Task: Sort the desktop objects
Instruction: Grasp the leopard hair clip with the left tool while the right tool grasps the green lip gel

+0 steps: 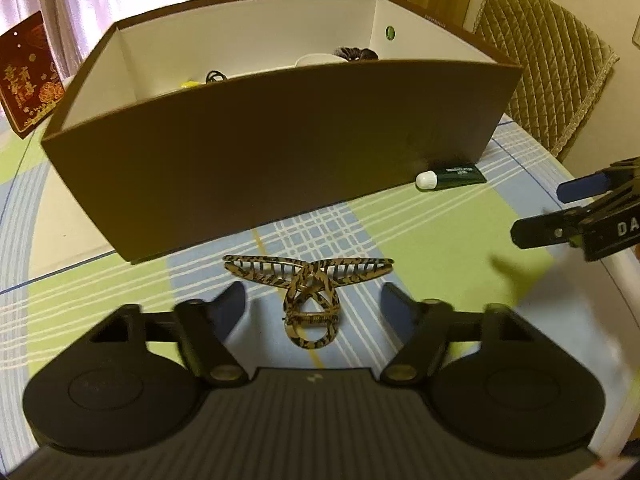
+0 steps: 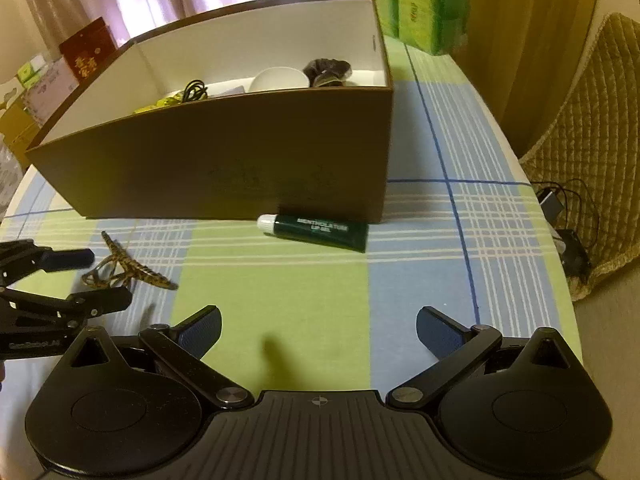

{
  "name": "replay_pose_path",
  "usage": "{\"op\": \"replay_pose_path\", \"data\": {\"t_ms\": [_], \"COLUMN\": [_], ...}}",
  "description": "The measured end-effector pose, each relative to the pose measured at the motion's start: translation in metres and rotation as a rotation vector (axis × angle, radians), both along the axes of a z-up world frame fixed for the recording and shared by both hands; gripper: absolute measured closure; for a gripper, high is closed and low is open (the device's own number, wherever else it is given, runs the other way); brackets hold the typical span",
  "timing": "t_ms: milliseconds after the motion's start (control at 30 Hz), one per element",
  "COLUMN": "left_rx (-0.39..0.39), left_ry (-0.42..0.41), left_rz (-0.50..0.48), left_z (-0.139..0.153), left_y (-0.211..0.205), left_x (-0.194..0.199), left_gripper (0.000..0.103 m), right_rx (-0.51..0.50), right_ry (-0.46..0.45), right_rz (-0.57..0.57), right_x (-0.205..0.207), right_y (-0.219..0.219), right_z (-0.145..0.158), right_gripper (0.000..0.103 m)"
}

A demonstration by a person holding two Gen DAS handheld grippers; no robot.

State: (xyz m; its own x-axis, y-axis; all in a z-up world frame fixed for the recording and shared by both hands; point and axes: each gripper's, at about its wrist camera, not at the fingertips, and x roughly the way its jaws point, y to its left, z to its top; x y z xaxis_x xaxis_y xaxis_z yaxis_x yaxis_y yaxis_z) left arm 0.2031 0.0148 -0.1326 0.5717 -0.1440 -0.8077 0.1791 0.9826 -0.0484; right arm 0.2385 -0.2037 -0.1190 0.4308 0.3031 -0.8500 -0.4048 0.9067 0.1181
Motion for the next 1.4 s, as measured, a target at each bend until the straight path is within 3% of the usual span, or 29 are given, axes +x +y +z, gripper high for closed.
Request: {"op": "replay_pose_path", "data": {"t_ms": [67,133,200,400,633,800,967,1200,1400], "left_rx": [0.001,0.002,-0.004,0.032,0.041,0.026,0.030,0.045,0.052], "left_ry": [0.012,0.019,0.019,0.001,0.007,0.014,0.019,0.012,0.010], "left_rz": [-0.006,-0.005,0.006,0.069,0.280,0.420,0.444,0.441,0.439], "left_z": [-0.004,-0.008,-0.010,-0.007,-0.005,-0.003,-0.005,-0.008,-0.008], "left_y": [-0.001,0.000,0.003,0.020,0.069,0.103,0.109,0.106,0.106], "left_x": [0.003,0.004,0.003,-0.008,-0.024,-0.022,-0.019,-0.016,-0.015], "left_gripper": [0.050,0.069,0.076,0.077,0.077,0.077,0.077,0.077,0.077], "right_rx": [0.002,0.004,0.008,0.025,0.049,0.063,0.087,0.012,-0.029], "right_ry": [0.004,0.007,0.008,0.010,-0.011,-0.053,-0.083,-0.193,-0.241], "right_rz": [-0.009,-0.014,-0.014,0.000,0.003,-0.075,-0.139,-0.126,-0.131], "right_x": [0.002,0.003,0.005,0.007,0.017,0.030,0.038,0.034,0.033], "right_y": [-0.001,-0.001,0.000,0.008,0.022,0.027,0.032,0.050,0.057], "right_z": [-0.001,-0.002,-0.002,-0.005,-0.012,-0.022,-0.035,-0.046,-0.048], "right_gripper": [0.002,0.002,0.002,0.002,0.002,0.002,0.002,0.003,0.020]}}
